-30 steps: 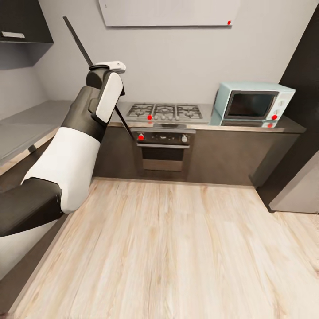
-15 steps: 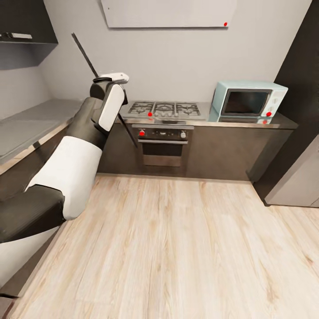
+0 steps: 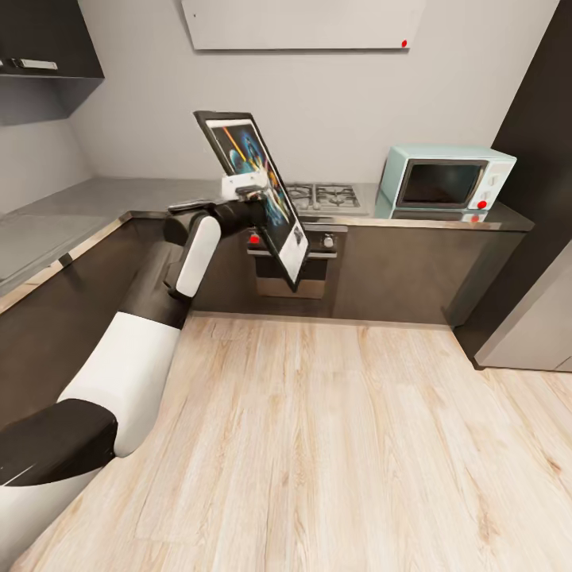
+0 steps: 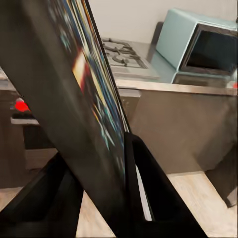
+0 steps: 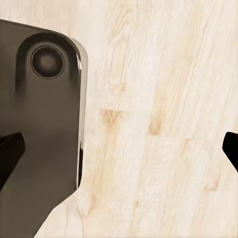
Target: Pick up the poster from the kitchen countertop and hang it on one of the wall nails in the kitchen.
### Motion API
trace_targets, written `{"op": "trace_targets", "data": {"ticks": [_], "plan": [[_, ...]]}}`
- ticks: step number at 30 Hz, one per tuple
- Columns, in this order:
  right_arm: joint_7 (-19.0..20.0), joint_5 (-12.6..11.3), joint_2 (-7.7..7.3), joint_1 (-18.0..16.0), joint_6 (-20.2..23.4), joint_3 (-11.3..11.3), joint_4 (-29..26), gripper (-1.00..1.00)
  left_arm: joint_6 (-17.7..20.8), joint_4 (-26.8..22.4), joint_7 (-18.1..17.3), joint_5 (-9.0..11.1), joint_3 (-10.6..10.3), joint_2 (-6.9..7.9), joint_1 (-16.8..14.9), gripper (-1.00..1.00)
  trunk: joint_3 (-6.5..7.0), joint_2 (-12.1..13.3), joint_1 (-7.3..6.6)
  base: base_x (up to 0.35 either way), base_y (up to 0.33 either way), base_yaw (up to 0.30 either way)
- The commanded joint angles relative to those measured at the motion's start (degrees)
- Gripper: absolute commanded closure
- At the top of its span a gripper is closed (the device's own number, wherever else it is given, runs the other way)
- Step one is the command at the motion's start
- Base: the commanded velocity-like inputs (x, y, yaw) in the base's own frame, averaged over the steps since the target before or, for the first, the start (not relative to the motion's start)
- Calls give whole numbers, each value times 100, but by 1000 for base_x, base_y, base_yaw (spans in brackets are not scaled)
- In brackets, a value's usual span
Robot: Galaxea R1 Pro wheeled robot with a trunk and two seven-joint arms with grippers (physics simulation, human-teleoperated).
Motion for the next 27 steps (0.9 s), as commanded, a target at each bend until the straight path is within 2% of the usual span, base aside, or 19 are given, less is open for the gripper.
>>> {"op": "trace_targets", "data": {"ticks": [1,4,6,8,9,12,13,15,17,20,23,26,27], "plan": [[-61,42,-4,-4,18,37,-14,-100,15,-13,-135,29,-8,38,37,100,-4,-3,0,0,0,0],[-62,42,-4,-43,15,37,-35,-100,-57,-84,-861,17,-32,178,281,100,-4,-3,0,0,0,0],[-64,42,-4,-61,13,37,-77,-100,-95,-140,-1028,12,-87,241,400,100,-4,-3,0,0,0,0],[-61,42,-6,-97,17,37,-286,-100,-167,-255,-1185,11,-289,392,591,100,-4,-3,0,0,0,0],[-60,42,-9,-111,22,37,-503,-100,-252,-344,-1283,11,-507,526,704,100,-4,-3,0,0,0,0],[-61,42,-15,-125,36,37,-855,-100,-446,-472,-1525,15,-864,730,822,100,-4,-3,0,0,0,0],[-63,42,-17,-131,42,37,-1078,-100,-621,-528,-1768,17,-1043,864,870,100,-4,-3,0,0,0,0],[-65,42,-20,-138,47,37,-1384,-100,-913,-577,-2177,19,-1203,1015,932,100,-4,-3,0,0,0,0],[-64,42,-21,-141,50,37,-1707,-100,-1125,-618,-2482,20,-1285,1094,1075,100,-4,-3,0,0,0,0],[-63,42,-37,-144,63,37,-2194,-100,-1281,-767,-2701,16,-1340,1173,1323,100,-4,-3,0,0,0,0],[-43,42,-61,-145,158,45,-2629,-100,-1432,-857,-2774,16,-1361,1238,1759,100,-4,-3,0,0,0,0],[92,44,-81,-145,258,50,-2803,-100,-1647,-878,-2818,14,-1361,1293,2022,100,-4,-3,0,0,0,0],[232,50,-91,-145,296,50,-2887,-100,-1771,-890,-2883,13,-1365,1391,2154,100,-4,-3,0,0,0,0]]}}
